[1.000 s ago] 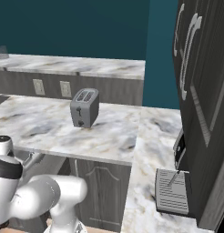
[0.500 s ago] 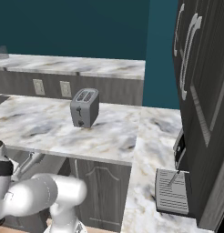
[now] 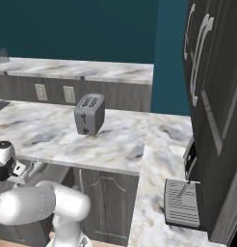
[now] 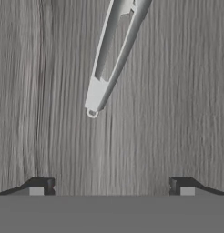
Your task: Take the tongs from the drawer on the left and place them on the dining counter next to the tray containing the kebab skewer.
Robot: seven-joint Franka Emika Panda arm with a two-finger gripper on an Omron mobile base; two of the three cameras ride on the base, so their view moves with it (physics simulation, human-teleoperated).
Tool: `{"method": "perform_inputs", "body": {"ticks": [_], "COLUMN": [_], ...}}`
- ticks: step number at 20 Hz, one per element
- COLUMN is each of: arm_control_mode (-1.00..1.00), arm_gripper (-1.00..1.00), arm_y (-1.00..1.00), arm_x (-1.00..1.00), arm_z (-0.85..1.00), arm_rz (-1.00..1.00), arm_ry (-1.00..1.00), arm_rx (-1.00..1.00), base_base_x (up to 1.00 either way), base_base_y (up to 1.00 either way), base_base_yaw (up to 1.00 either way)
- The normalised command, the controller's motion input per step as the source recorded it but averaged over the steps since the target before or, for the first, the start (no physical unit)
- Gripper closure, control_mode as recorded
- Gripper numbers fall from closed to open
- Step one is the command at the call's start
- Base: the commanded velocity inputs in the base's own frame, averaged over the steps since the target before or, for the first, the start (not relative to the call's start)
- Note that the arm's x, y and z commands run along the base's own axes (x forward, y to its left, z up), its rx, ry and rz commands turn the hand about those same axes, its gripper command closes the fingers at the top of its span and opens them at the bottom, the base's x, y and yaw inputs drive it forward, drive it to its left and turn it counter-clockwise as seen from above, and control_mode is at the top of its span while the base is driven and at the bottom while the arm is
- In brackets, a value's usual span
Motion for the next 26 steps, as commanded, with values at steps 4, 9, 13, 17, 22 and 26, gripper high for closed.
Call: {"method": "perform_inputs", "body": {"ticks": [4, 9, 13, 17, 22, 26], "arm_control_mode": [-1.0, -1.0, -1.0, -1.0, -1.0, -1.0], "arm_gripper": [-1.0, -1.0, -1.0, -1.0, -1.0, -1.0], "arm_y": [0.0, 0.0, 0.0, 0.0, 0.0, 0.07], "arm_x": [0.13, 0.03, 0.0, 0.0, 0.14, 0.17], "arm_z": [-0.04, -0.16, -0.41, -0.4, -0.15, -0.04], "arm_rz": [0.0, 0.0, 0.0, 0.0, 0.0, 0.0], "arm_ry": [0.0, 0.0, 0.0, 0.0, 0.0, 0.0], "arm_rx": [0.0, 0.0, 0.0, 0.0, 0.0, 0.0], "base_base_x": [0.0, 0.0, 0.0, 0.0, 0.0, 0.0], "base_base_y": [0.0, 0.0, 0.0, 0.0, 0.0, 0.0], "base_base_yaw": [0.0, 0.0, 0.0, 0.0, 0.0, 0.0]}}
